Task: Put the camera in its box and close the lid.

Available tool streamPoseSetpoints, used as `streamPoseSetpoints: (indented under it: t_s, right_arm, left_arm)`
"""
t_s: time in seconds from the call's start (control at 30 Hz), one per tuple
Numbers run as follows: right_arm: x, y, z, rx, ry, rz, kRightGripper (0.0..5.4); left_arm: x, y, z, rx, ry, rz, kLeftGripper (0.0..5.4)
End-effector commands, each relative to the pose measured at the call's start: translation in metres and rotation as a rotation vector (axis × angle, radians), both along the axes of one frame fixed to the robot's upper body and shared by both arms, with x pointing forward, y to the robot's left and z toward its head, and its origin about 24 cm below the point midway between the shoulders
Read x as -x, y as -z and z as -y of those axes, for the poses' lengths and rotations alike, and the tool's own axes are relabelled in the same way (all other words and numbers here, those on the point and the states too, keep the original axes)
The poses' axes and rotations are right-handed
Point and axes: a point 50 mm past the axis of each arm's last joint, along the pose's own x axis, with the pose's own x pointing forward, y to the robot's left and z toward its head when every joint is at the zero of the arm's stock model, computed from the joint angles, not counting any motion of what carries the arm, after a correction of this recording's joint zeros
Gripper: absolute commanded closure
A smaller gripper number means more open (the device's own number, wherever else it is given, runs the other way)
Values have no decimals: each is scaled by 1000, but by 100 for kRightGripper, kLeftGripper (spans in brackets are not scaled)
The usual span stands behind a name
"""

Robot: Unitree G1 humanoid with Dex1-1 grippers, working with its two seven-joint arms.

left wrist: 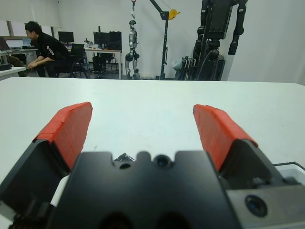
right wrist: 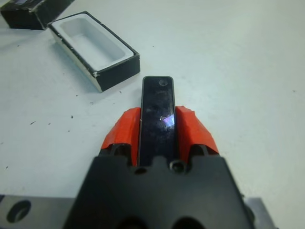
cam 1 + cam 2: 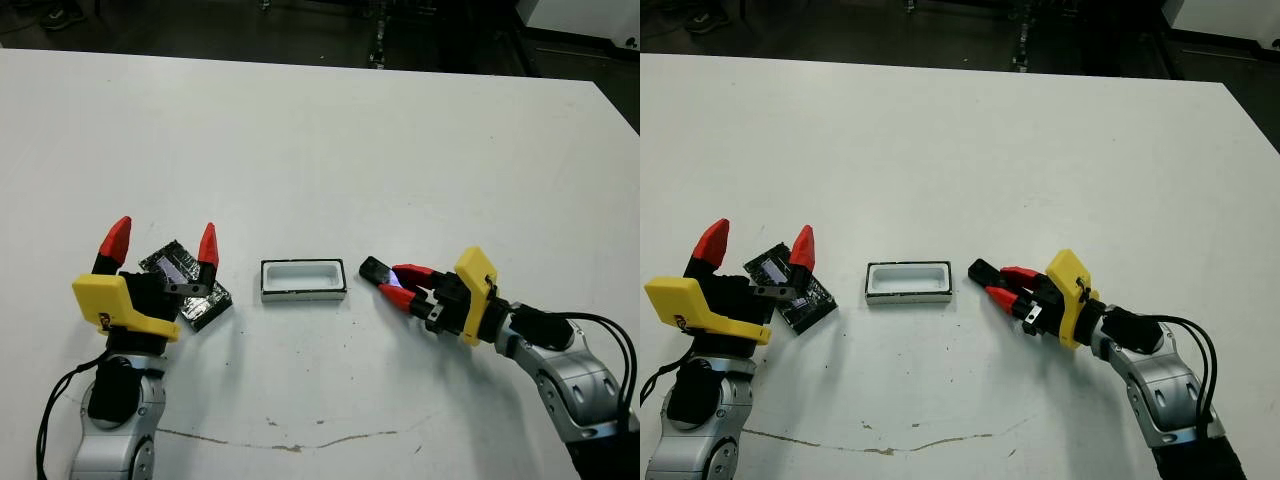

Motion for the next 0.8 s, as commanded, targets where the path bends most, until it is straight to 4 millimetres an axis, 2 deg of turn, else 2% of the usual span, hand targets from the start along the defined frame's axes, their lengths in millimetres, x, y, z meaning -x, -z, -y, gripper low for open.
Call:
streamPoseSetpoints:
  t_s: [0.03, 0.53, 0.8]
  right_arm:
    - [-2, -2, 5, 48, -21, 2, 369]
    - [-6, -10, 8, 39, -18, -5, 369]
    - [-28, -35, 15, -45, -51, -12, 369]
  left_arm:
    - [1, 2, -2, 3, -6, -14, 0]
    - [1, 2, -1, 6, -8, -21, 0]
    - [1, 2, -1, -6, -14, -16, 0]
